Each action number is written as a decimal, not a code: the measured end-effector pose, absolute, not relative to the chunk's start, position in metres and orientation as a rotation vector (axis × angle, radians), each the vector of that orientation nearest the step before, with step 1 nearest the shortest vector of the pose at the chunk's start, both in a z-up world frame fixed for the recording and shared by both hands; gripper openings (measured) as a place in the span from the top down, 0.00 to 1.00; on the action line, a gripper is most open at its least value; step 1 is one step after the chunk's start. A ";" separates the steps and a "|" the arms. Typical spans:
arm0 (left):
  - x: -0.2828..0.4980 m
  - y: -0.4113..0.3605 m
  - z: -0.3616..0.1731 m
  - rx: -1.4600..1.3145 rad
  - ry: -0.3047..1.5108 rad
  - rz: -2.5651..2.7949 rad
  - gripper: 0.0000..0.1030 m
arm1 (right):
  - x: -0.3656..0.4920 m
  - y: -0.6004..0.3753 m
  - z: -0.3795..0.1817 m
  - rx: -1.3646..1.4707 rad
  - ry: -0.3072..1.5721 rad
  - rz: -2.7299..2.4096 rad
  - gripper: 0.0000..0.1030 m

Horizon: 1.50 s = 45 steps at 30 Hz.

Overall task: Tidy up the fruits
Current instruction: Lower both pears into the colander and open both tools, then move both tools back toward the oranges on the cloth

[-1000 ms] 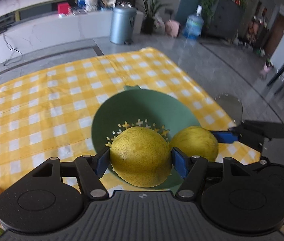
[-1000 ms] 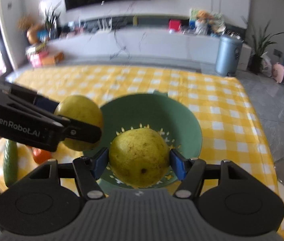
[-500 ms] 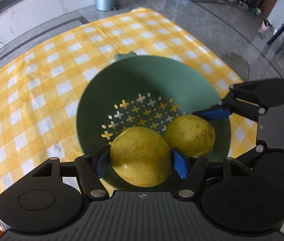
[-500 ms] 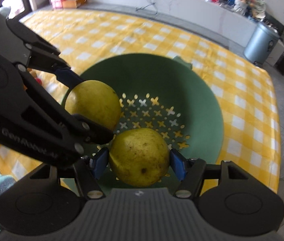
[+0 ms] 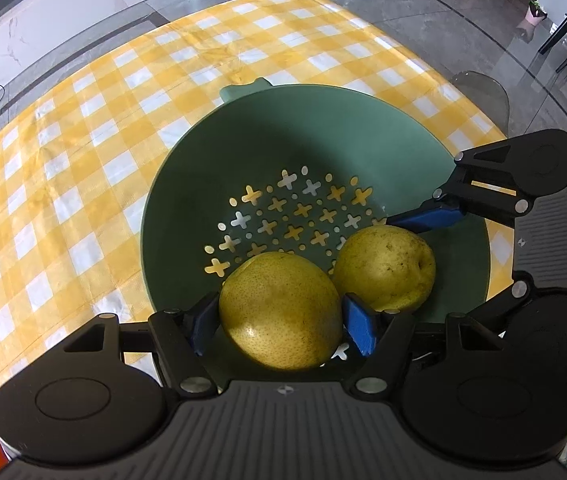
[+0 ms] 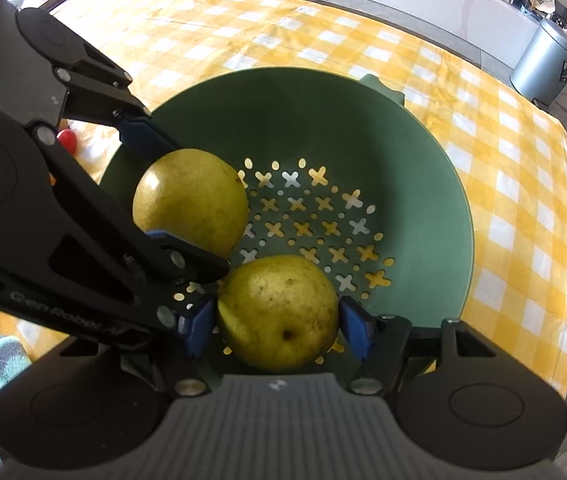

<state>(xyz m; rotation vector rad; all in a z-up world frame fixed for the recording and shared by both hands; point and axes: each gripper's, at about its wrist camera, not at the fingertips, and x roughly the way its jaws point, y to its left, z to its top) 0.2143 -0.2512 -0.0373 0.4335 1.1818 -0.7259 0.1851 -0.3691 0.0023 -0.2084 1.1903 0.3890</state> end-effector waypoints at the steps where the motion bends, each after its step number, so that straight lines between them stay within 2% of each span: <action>1: 0.214 -0.251 -0.038 0.434 1.180 -0.727 0.26 | 0.185 -0.369 0.003 -0.211 1.193 0.388 0.38; 8: 0.209 -0.253 -0.040 0.466 1.174 -0.720 0.26 | 0.189 -0.365 -0.001 -0.242 1.219 0.383 0.38; 15: 0.214 -0.253 -0.038 0.438 1.182 -0.729 0.19 | 0.190 -0.370 0.003 -0.242 1.220 0.374 0.37; 23: 0.214 -0.248 -0.031 0.384 1.166 -0.734 0.20 | 0.186 -0.380 0.016 -0.194 1.205 0.347 0.35; 33: 0.186 -0.227 0.016 0.386 1.055 -0.709 0.20 | 0.161 -0.368 0.060 -0.167 1.124 0.309 0.33; 45: 0.135 -0.160 0.077 0.415 0.931 -0.626 0.20 | 0.113 -0.330 0.098 -0.054 1.032 0.261 0.33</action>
